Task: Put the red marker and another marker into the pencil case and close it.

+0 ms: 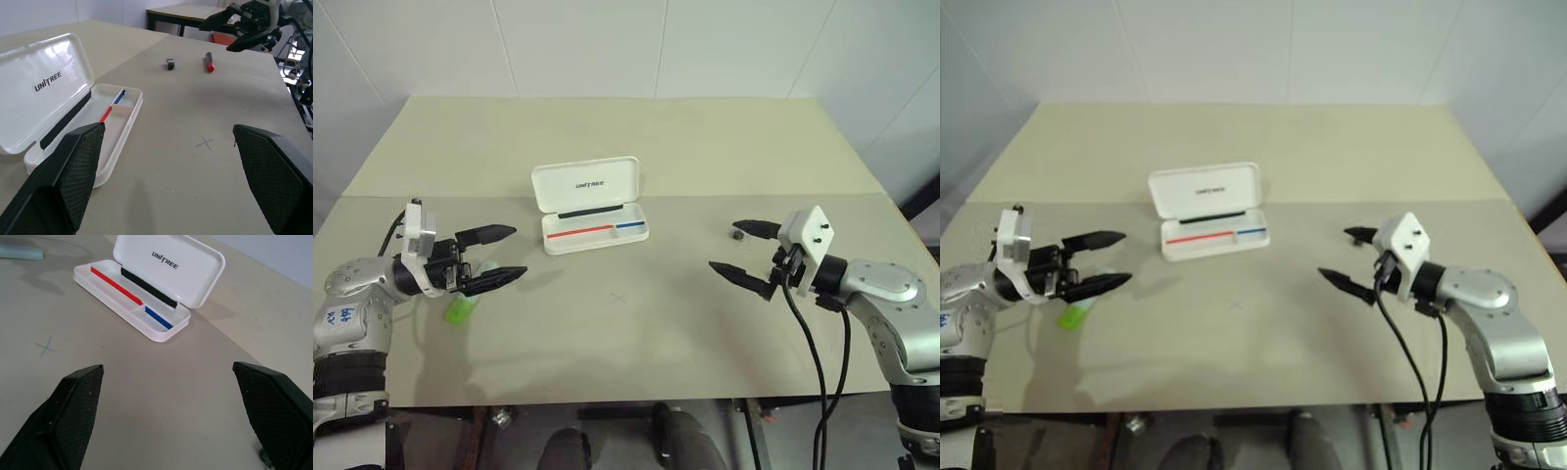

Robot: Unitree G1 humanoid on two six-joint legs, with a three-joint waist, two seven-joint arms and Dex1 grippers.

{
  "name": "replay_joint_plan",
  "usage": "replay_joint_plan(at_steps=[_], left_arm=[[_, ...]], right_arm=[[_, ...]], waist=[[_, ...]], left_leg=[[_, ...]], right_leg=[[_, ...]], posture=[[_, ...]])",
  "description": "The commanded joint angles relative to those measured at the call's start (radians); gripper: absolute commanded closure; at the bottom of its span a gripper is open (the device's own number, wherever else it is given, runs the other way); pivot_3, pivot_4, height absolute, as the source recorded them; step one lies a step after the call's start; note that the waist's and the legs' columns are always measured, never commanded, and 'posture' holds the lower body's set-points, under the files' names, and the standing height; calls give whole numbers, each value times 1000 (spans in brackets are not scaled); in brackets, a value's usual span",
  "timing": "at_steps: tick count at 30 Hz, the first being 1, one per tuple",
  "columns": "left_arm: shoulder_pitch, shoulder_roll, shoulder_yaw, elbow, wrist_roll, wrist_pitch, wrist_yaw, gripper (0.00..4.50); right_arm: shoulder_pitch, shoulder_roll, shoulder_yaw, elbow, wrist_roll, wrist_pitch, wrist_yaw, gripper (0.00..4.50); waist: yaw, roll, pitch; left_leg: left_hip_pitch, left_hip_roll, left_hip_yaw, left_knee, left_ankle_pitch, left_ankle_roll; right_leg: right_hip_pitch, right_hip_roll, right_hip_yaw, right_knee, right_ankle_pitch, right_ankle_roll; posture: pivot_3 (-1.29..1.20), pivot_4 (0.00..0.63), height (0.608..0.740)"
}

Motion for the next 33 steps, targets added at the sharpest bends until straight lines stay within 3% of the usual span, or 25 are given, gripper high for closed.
replay_joint_plan(at_steps=[1,13,18,25,30,33], left_arm=[[-69,20,-16,55,26,-14,-23,28],[-224,-64,-117,204,104,-52,-52,28],[-323,-121,-235,292,221,-26,-15,28],[-449,-165,-292,483,313,-127,-55,28],[-537,-202,-327,628,432,-219,94,28],[-576,-231,-319,684,429,-241,22,28]], right_arm=[[14,29,-28,-65,20,-3,-45,0],[82,63,-35,-172,27,24,-125,0],[82,83,-26,-169,26,22,-145,0],[126,92,-34,-225,19,39,-187,0],[155,94,-46,-251,19,43,-213,0],[174,94,-52,-263,20,43,-226,0]], waist=[[0,0,0],[1,0,0],[3,-1,0],[-2,-1,0],[3,-1,1],[3,-1,1]], left_leg=[[0,0,0,0,0,0],[-1,-1,0,3,0,0],[-3,-1,0,7,0,1],[-4,-1,-1,12,-2,3],[-4,-1,-1,13,-2,3],[-5,-1,-1,13,-2,3]], right_leg=[[0,0,0,1,0,0],[0,0,0,1,0,0],[0,0,0,1,1,1],[0,0,1,1,1,2],[0,0,1,1,1,2],[0,0,1,1,2,3]], posture=[[0,150,740],[0,150,740],[0,150,740],[0,150,740],[0,150,740],[0,150,740]])
